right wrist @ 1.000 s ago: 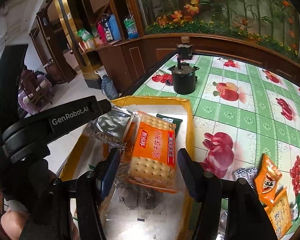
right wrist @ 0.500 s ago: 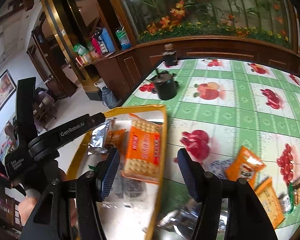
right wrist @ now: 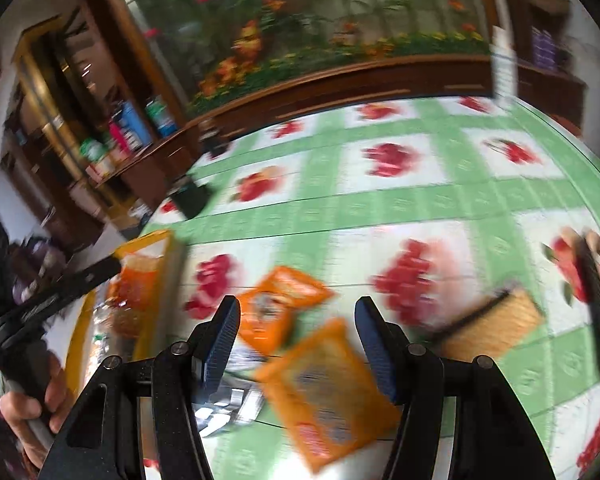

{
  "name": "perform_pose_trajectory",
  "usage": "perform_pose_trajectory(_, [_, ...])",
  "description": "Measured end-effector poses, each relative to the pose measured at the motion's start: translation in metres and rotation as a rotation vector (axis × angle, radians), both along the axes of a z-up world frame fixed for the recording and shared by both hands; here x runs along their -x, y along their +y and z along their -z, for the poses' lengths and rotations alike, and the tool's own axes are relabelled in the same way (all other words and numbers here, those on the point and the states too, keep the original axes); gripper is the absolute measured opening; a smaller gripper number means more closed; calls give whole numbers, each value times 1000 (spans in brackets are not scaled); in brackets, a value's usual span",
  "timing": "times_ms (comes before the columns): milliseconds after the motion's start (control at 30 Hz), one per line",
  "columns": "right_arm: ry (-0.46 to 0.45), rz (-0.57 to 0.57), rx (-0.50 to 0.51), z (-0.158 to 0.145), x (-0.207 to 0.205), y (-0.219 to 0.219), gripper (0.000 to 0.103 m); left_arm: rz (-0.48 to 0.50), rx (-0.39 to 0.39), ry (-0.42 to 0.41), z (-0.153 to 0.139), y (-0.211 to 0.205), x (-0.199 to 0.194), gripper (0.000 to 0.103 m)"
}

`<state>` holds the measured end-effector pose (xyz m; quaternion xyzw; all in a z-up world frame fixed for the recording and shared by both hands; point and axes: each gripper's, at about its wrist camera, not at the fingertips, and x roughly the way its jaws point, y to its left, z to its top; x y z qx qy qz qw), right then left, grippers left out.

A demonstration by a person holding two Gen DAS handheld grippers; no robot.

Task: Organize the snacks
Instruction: 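Move both grippers back to the snack pile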

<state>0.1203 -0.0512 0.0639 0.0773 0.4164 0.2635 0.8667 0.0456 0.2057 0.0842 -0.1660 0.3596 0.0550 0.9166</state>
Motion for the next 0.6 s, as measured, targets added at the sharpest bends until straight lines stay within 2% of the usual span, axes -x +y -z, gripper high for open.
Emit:
perform_pose_trajectory(133, [16, 96, -13, 0, -12, -35, 64, 81, 31, 22, 5, -18, -7, 54])
perform_pose_trajectory(167, [17, 128, -15, 0, -15, -44, 64, 99, 44, 27, 6, -22, -8, 57])
perform_pose_trajectory(233, [29, 183, -34, -1, -20, -61, 64, 140, 74, 36, 9, -32, -12, 72])
perform_pose_trajectory(300, [54, 237, -68, 1, -25, -79, 68, 175, 96, 46, 11, -42, -17, 74])
perform_pose_trajectory(400, [88, 281, -105, 4, -32, -97, 69, 211, 113, 111, 16, -62, -31, 75])
perform_pose_trajectory(500, [110, 296, -146, 5, -34, -108, 69, 234, 76, 180, 20, -81, -47, 76])
perform_pose_trajectory(600, [117, 301, -171, 3, -34, -115, 69, 245, -44, 252, 26, -106, -67, 76])
